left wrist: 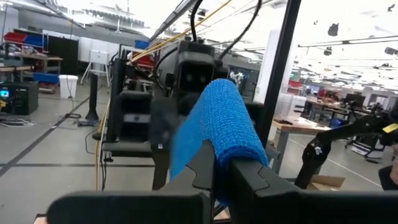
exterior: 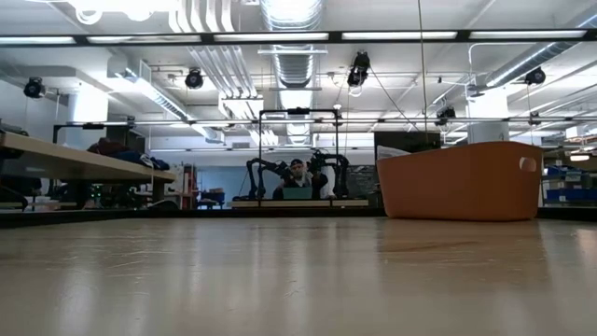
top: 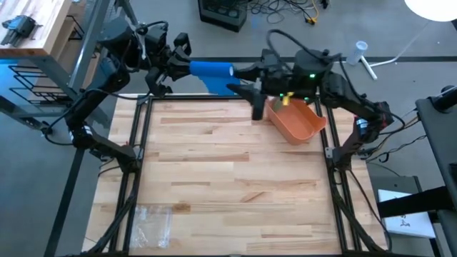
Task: Roll bandage
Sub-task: Roll the blue bandage
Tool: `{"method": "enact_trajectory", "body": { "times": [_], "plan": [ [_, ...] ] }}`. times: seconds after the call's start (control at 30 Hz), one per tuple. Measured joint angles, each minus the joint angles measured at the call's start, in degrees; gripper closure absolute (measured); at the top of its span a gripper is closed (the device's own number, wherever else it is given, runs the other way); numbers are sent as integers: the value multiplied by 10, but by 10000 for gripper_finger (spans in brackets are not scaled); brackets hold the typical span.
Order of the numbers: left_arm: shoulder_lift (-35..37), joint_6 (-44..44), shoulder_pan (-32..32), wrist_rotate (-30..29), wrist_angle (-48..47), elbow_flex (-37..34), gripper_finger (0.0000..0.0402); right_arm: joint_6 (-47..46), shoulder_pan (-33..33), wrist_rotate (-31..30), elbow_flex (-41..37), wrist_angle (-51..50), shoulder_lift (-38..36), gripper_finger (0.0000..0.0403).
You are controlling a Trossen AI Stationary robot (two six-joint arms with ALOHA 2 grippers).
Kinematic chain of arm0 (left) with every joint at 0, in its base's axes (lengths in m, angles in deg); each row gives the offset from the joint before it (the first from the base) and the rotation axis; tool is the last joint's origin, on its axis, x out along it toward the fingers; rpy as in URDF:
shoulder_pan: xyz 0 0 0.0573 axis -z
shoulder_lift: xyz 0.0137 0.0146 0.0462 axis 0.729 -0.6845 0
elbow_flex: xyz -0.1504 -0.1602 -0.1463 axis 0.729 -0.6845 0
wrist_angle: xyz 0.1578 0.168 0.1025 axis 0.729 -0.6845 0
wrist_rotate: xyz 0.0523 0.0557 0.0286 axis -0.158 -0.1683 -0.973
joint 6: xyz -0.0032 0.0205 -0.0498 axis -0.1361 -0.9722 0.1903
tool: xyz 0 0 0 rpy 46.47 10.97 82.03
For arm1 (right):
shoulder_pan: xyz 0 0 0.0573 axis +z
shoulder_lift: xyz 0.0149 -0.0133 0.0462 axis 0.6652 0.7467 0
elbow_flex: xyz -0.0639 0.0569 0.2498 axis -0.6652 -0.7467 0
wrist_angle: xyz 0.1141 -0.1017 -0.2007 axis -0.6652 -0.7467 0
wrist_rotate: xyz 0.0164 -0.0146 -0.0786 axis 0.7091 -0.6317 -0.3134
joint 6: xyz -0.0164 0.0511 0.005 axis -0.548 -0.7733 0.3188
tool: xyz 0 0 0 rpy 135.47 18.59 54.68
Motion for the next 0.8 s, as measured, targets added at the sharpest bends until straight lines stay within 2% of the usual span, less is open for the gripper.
{"method": "enact_trajectory", "body": {
  "times": [0.1, 0.17, 0.4, 0.63, 0.8],
  "plan": [
    [-1, 0, 0, 0, -1, 0, 393, 17, 0, -54, 0, 2, 13, 215],
    [-1, 1, 0, 0, 0, 0, 393, 30, 0, -65, 0, 16, 19, 213],
    [0, 6, 0, 1, -7, 0, 393, 52, 13, -66, 1, 19, 9, 219],
    [1, 10, -2, 1, -23, 0, 393, 101, 30, -71, 3, -12, -33, 207],
    [1, 17, -2, 0, -23, 0, 393, 107, 30, -69, 3, -12, -25, 198]
  ]
}}
